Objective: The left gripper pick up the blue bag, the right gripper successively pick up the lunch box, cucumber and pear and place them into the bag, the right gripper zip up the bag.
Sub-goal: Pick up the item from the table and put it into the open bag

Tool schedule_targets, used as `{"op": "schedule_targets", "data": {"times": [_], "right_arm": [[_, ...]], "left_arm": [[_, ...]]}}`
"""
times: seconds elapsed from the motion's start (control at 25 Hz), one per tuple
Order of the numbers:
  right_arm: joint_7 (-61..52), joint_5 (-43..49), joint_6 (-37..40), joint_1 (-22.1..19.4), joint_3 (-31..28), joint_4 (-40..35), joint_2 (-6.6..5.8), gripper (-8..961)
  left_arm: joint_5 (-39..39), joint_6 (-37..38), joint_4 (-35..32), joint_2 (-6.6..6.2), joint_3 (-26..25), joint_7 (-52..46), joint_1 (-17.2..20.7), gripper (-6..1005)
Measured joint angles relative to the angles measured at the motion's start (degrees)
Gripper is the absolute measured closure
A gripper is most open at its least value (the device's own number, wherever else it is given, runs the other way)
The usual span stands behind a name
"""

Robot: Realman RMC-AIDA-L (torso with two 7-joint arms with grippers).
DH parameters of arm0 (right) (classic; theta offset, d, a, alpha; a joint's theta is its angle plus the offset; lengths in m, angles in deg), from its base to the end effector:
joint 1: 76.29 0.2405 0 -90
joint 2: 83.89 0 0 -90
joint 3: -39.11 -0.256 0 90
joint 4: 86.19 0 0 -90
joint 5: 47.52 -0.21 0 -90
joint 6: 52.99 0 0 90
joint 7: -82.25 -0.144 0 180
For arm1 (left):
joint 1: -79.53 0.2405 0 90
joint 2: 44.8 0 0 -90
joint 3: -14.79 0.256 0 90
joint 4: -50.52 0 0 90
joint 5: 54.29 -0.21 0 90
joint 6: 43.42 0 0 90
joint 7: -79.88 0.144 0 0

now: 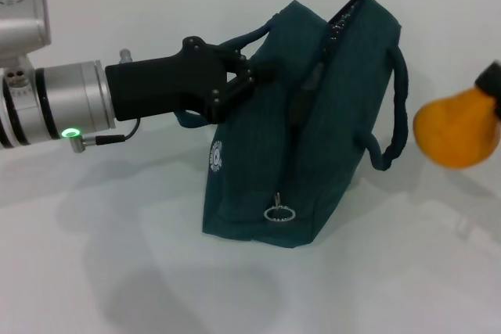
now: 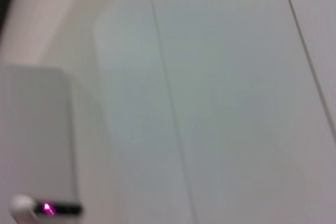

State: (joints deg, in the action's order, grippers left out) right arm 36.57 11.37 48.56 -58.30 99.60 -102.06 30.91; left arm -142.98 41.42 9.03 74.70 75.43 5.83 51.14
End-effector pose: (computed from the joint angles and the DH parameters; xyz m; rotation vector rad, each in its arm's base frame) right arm 0.2853 0.2647 0.0265 -2.1495 0.3119 1.3273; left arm -0.2043 0.3391 -0.0114 -2.6973 -0.3332 -0.9603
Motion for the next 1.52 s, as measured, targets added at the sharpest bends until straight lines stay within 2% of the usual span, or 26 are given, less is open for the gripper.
{"op": "schedule_targets", "data": {"times": [0.16, 0.32, 0.64, 0.76, 1.04, 1.52], "right_arm": [[-6.81, -0.06, 4.37, 1.23, -0.35, -6.16, -0.01, 931], [-14.65, -0.6, 5.37, 4.13, -0.78, -11.87, -0.01, 931], [-22.97, 0.52, -1.54, 15.13, -0.27, -12.33, -0.24, 931], [-23.38, 3.13, -4.0, 18.01, 0.21, -11.53, 0.29, 932], [-23.01, 6.7, -9.95, 19.05, 3.53, -10.38, 0.74, 932], [-22.18, 10.43, -11.99, 17.98, 7.01, -9.02, 0.72, 910]], "left_arm": [[0.07, 0.01, -0.35, 0.05, 0.01, 0.02, 0.06, 859], [0.08, -0.03, -0.36, 0.06, 0.0, 0.14, -0.05, 858], [0.17, 0.11, 0.19, 0.21, 0.27, 1.71, -0.15, 856], [0.51, 0.03, 0.24, 0.24, 1.31, 2.03, -0.35, 855], [4.12, -0.97, 0.85, 0.3, 1.43, 3.04, -0.67, 853], [5.52, -4.07, 2.83, 0.3, 1.48, 3.39, -2.64, 850]]}}
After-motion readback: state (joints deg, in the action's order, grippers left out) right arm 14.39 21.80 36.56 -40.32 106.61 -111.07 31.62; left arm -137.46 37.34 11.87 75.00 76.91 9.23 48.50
